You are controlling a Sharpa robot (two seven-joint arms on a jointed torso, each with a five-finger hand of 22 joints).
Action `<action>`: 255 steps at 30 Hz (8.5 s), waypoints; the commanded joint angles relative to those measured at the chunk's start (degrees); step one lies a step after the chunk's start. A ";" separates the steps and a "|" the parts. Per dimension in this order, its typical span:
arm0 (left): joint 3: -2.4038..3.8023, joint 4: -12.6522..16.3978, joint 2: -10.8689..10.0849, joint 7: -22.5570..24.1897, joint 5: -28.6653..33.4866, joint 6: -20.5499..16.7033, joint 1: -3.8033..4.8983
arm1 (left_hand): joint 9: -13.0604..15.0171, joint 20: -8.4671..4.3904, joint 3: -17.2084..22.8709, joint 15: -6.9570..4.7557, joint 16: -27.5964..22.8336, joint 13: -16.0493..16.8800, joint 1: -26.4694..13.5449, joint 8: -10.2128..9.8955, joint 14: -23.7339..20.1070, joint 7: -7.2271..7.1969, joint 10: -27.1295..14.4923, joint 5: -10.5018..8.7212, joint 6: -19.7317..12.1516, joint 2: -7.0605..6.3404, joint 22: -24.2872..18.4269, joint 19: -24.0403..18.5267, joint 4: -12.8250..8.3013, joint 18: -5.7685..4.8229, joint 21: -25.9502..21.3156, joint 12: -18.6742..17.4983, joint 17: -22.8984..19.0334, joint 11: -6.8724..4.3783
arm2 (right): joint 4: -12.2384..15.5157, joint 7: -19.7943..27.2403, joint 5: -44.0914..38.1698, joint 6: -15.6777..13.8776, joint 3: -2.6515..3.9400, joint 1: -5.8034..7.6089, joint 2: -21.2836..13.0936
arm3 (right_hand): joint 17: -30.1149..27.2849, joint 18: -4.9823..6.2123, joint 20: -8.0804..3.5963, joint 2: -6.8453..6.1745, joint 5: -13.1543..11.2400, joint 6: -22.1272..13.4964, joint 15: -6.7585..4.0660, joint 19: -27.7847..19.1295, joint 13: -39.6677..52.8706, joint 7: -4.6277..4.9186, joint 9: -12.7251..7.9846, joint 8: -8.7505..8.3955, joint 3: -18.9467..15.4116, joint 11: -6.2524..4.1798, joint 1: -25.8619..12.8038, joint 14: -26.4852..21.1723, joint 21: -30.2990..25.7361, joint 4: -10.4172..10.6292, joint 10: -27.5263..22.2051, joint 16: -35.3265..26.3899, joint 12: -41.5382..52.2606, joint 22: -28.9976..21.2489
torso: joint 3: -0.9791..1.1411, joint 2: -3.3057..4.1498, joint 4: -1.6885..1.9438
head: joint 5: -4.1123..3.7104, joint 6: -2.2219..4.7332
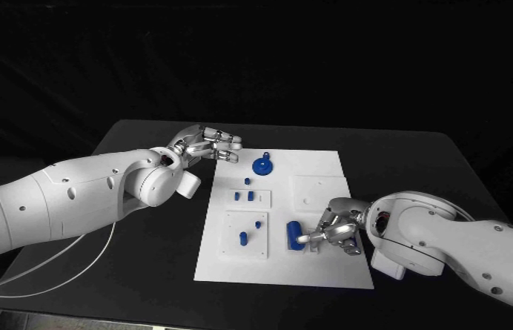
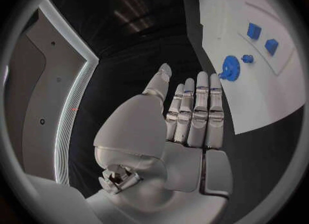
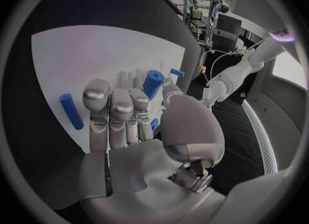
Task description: Assemble the parts on the task board
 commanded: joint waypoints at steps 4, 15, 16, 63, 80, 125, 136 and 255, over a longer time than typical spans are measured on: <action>0.04 0.12 -0.04 0.28 -0.11 0.58 -0.01 | 0.00 0.09 -0.05 -0.10 -0.19 -0.02 -0.31 -0.03 -0.43 -0.02 -0.45 -0.04 -0.37 -0.15 -0.06 -0.30 0.31 -0.23 0.34 0.09 -0.04 0.12 | 0.01 1.35 -0.16 2.34 0.00 -0.06 0.04 | -0.01 -0.78 0.06 0.77 0.42 -0.22 -0.23 3.11 -0.13 0.06 0.09 -0.20 1.06 -0.03 0.63 0.02 -0.05 -1.88 -0.24 0.14 0.54 5.36 | -0.03 -0.01 0.04 | -0.08 0.01; 0.03 0.12 -0.04 0.26 -0.12 0.65 -0.01 | 0.00 0.11 0.15 -0.09 -0.19 -0.02 -0.15 -0.02 -0.47 -0.01 -0.49 0.01 -0.36 -0.24 -0.32 -0.31 0.71 -0.21 0.45 0.09 -0.04 0.13 | -0.85 0.29 -1.27 0.79 0.00 -0.07 1.16 | -0.02 -0.84 0.07 2.80 1.16 -0.07 -0.21 3.10 -0.24 -0.07 -0.23 -0.22 3.77 -0.14 0.11 0.03 0.13 -4.67 -0.17 0.36 0.76 5.37 | -0.05 -0.02 0.07 | -0.13 -0.08; 0.03 0.12 -0.05 0.26 -0.12 0.65 -0.01 | 0.00 0.11 0.15 -0.09 -0.19 -0.02 -0.15 -0.02 -0.47 -0.01 -0.49 0.01 -0.36 -0.24 -0.32 -0.31 0.71 -0.21 0.45 0.09 -0.04 0.13 | -0.94 0.20 -1.37 0.63 0.00 -0.07 1.27 | 0.01 -0.86 0.08 2.95 1.15 -0.03 -0.21 3.12 -0.24 -0.07 -0.27 -0.22 4.18 -0.14 -0.11 0.01 0.19 -4.87 -0.17 0.41 0.77 5.37 | -0.06 -0.02 0.07 | -0.11 -0.10; -0.05 -0.82 0.05 0.94 0.40 0.17 -0.01 | 0.00 0.13 0.39 -0.08 -0.18 -0.01 -0.18 -0.01 -0.49 -0.03 -0.47 0.08 -0.32 -0.20 -0.57 -0.32 0.88 -0.19 0.61 0.11 -0.04 0.12 | -3.39 5.59 1.44 -1.91 1.37 -0.35 0.00 | -0.68 -0.50 0.11 1.67 4.03 -2.72 -0.17 3.20 1.28 0.67 -0.13 -0.21 5.68 0.18 1.35 -0.05 -0.19 -6.93 0.32 -0.13 3.45 5.28 | -0.06 -0.08 -0.07 | -0.73 0.19; -0.05 -1.23 0.23 2.63 1.55 -1.48 -0.01 | 0.00 -0.04 0.44 -0.27 -0.18 -0.03 -0.34 -0.01 -0.14 -0.26 0.60 0.10 0.26 -0.01 -0.60 -0.17 0.79 -0.28 0.75 0.08 0.00 -0.24 | -7.27 3.55 1.68 4.71 5.21 0.16 -6.31 | -0.38 -0.96 -0.31 3.33 6.43 -1.56 -0.58 3.14 2.35 -0.51 8.49 -0.19 4.86 -0.49 4.43 -0.03 0.22 -11.88 0.44 0.16 4.71 5.37 | 0.04 -0.05 -0.17 | -2.62 0.49; -0.21 -0.90 0.34 2.20 1.59 -0.44 -0.05 | 0.00 0.04 -0.32 -0.17 -0.17 -0.01 -0.69 -0.02 -0.25 -0.17 0.39 -0.48 0.02 -0.22 -0.88 -0.27 1.29 -0.35 0.76 0.10 0.01 -0.13 | -3.63 -4.33 -11.35 6.19 1.80 -1.33 -6.03 | -0.05 -0.92 -0.11 0.05 2.93 -1.76 -0.39 3.04 1.47 -0.31 10.32 -0.23 6.31 -0.31 3.42 -0.03 0.46 -4.83 0.13 0.35 3.74 5.38 | -0.08 -0.07 -0.27 | -2.65 0.18; -0.22 -0.85 0.23 1.86 1.59 -0.03 -0.05 | 0.00 0.06 -0.50 -0.14 -0.18 -0.01 -0.65 -0.02 -0.28 -0.12 0.30 -0.60 -0.17 -0.15 -0.99 -0.27 1.62 -0.34 0.75 0.10 0.02 -0.09 | -4.35 -4.39 -18.99 5.99 0.10 -1.45 -4.10 | -0.38 -0.35 0.60 -2.20 1.57 -5.95 0.30 2.93 0.53 1.83 0.58 -0.31 19.39 0.77 6.37 -0.13 -0.35 -11.66 -0.99 -0.26 2.50 5.31 | -0.10 -0.06 -0.26 | -2.49 -0.03; -0.31 -0.47 -0.38 0.37 1.32 1.37 -0.04 | 0.01 0.20 -0.68 0.00 -0.18 -0.01 -0.27 -0.02 -0.59 -0.04 -0.35 -0.49 -0.34 -0.34 -1.64 -0.40 2.56 -0.31 0.73 0.11 0.04 0.11 | -1.47 1.15 -2.90 -2.45 -0.69 -1.78 -0.70 | -0.91 -0.68 0.07 -1.77 5.20 -0.86 -0.25 3.09 -0.83 0.28 -4.03 -0.23 15.08 -0.02 1.54 -0.11 -1.20 -3.28 -0.81 -1.48 1.84 5.24 | -0.10 -0.09 -0.24 | -1.63 -1.06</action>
